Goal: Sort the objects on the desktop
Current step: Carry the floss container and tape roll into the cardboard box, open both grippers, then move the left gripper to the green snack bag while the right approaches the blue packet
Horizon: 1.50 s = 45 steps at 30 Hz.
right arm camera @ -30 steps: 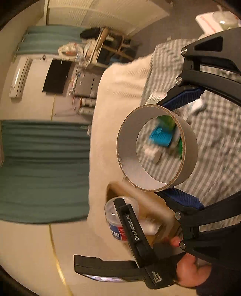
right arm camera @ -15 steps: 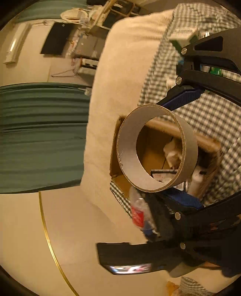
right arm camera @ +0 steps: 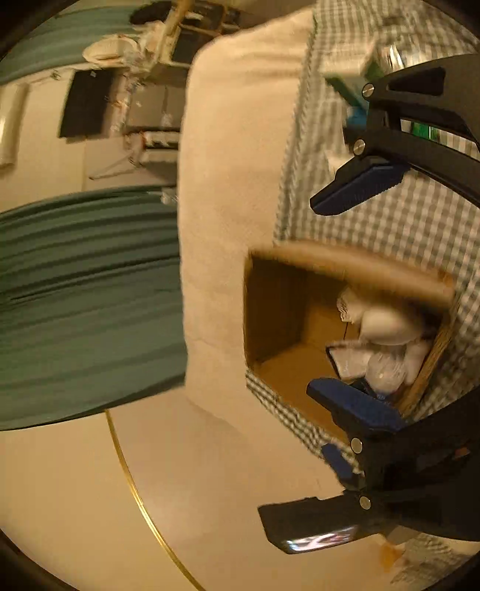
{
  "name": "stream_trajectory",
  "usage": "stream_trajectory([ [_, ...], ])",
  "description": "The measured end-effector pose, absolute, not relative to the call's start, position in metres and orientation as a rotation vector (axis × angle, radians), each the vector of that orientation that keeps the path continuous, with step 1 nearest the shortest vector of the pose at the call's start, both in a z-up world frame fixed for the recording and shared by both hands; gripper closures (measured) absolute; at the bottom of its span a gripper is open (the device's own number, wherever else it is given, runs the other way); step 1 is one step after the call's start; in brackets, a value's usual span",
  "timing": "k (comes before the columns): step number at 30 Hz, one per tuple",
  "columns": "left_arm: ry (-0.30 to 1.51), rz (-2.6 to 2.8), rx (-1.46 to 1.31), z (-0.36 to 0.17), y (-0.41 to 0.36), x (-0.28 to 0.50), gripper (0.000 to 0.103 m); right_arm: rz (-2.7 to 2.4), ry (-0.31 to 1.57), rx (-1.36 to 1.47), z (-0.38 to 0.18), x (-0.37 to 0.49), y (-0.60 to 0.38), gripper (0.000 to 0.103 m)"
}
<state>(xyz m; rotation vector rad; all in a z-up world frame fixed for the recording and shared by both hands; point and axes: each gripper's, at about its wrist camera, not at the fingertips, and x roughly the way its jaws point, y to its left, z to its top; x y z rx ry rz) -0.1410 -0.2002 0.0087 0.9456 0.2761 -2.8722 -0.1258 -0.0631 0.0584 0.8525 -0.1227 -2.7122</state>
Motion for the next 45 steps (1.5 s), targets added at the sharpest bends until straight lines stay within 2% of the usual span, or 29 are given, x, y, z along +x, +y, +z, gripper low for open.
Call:
stream_trajectory([
  [7,0.154,-3.119,1.037,0.013,-0.092,-0.123,0.000,-2.886,-0.091,0.866,0.065,-0.070,0.049,0.012],
  [14,-0.016,-3.206,1.232,-0.050,0.001,-0.128,0.000,-3.042,-0.041,0.978,0.015,-0.036,0.152,0.012],
  [16,-0.071,-3.203,1.283,-0.076,0.018,-0.133,0.000,-3.074,-0.091,0.999,-0.007,-0.037,0.172,0.012],
  [18,-0.111,-3.182,1.328,-0.103,0.028,-0.135,0.000,-3.064,-0.243,1.072,-0.035,-0.047,0.194,0.012],
  [20,-0.107,-3.167,1.396,-0.122,0.034,-0.139,0.000,-3.016,-0.319,1.146,-0.066,-0.061,0.202,0.012],
  [26,-0.024,-3.126,1.508,-0.159,0.045,-0.153,0.001,-2.956,-0.382,1.228,-0.109,-0.081,0.216,0.012],
  [29,-0.037,-3.130,1.516,-0.162,0.055,-0.160,0.003,-2.971,-0.319,1.254,-0.124,-0.089,0.210,0.012],
  [31,-0.068,-3.141,1.516,-0.164,0.062,-0.162,0.009,-2.972,-0.277,1.271,-0.128,-0.093,0.206,0.012],
  [33,-0.094,-3.138,1.533,-0.169,0.068,-0.163,0.026,-2.962,-0.262,1.286,-0.133,-0.099,0.203,0.008],
  [34,-0.097,-3.137,1.539,-0.171,0.068,-0.163,0.031,-2.965,-0.251,1.301,-0.139,-0.104,0.203,0.008],
  [36,-0.071,-3.159,1.536,-0.171,0.065,-0.159,0.050,-2.974,-0.234,1.349,-0.148,-0.111,0.203,0.008],
  [37,-0.058,-3.167,1.540,-0.171,0.065,-0.159,0.055,-2.967,-0.240,1.368,-0.152,-0.114,0.204,0.008],
  [41,-0.031,-3.174,1.533,-0.170,0.057,-0.154,0.061,-2.943,-0.269,1.460,-0.173,-0.121,0.208,0.007],
  [45,0.010,-3.171,1.531,-0.168,0.043,-0.147,0.063,-2.939,-0.262,1.479,-0.179,-0.122,0.207,0.007],
])
